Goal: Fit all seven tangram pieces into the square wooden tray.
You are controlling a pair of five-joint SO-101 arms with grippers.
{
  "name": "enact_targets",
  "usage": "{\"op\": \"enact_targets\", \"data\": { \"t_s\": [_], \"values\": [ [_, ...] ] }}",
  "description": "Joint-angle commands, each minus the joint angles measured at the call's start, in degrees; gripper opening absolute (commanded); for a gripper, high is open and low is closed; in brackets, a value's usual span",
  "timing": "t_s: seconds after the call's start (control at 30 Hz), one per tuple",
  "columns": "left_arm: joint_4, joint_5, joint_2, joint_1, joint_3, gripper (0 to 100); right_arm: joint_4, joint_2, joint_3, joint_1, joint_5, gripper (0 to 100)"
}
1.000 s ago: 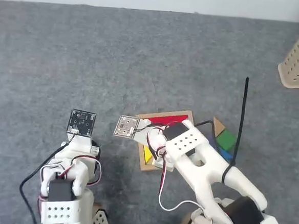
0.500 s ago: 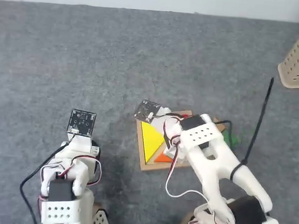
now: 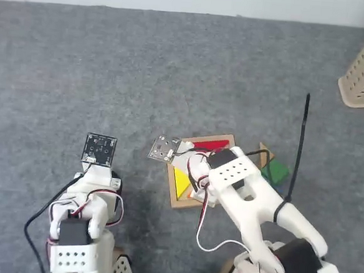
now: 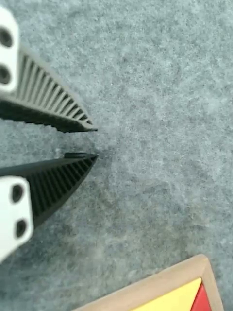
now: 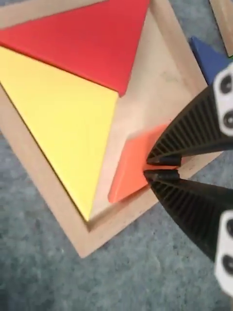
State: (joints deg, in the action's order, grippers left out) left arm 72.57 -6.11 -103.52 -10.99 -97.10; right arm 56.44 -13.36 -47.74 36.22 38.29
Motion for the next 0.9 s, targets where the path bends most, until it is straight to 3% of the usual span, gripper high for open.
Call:
{"op": "enact_targets", "data": {
  "t_s": [0.0, 0.43, 0.87],
  "values": [
    [0.00, 0.44, -1.23, 0.18, 0.57, 7, -4.00, 3.65, 0.79, 0.40, -1.58, 0.6],
    [0.00, 0.44, -1.23, 0.18, 0.57, 7, -2.24, 8.48, 4.22, 8.40, -4.04, 0.6],
    [0.00, 0.44, -1.23, 0.18, 0.57, 7, -1.45, 6.55, 5.01, 7.25, -5.36, 0.6]
  ]
}}
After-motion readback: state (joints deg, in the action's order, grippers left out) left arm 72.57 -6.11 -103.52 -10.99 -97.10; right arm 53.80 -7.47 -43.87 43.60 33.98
